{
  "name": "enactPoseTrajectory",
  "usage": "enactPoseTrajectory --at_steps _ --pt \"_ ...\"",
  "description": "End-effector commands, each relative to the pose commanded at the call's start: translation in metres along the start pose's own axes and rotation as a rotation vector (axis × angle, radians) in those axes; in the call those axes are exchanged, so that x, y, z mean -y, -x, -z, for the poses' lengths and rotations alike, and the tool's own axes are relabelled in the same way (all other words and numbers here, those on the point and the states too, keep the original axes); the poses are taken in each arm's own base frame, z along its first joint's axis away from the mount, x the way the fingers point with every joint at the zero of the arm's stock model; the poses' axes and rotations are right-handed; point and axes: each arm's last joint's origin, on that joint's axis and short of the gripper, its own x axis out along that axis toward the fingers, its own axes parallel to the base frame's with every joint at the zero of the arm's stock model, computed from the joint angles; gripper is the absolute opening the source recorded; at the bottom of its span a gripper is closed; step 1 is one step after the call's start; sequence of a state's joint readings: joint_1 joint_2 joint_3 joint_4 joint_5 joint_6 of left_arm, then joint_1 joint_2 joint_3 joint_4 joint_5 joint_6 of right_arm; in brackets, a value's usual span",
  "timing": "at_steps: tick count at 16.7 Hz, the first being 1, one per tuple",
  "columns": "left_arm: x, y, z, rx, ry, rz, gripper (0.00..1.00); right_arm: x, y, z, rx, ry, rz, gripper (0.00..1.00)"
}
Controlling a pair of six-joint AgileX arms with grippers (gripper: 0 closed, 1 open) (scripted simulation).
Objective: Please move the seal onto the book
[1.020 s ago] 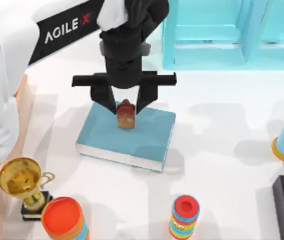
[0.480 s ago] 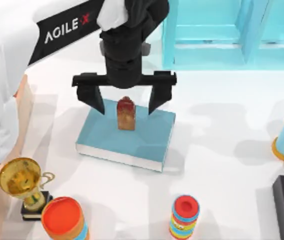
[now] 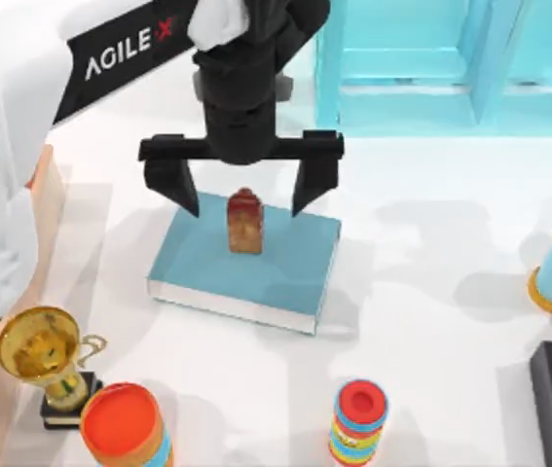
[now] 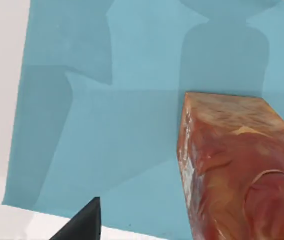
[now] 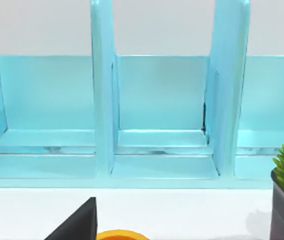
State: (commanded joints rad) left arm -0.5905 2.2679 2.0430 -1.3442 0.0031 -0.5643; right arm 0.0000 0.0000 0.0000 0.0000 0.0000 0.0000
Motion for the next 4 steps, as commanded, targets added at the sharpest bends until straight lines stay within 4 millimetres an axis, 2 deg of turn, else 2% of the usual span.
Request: enactPoseTrajectory --at_steps 4 --pt "0.0 0.021 0.0 0.002 0.0 0.001 1.0 0.0 0.0 0.0 0.0 0.0 0.0 1.0"
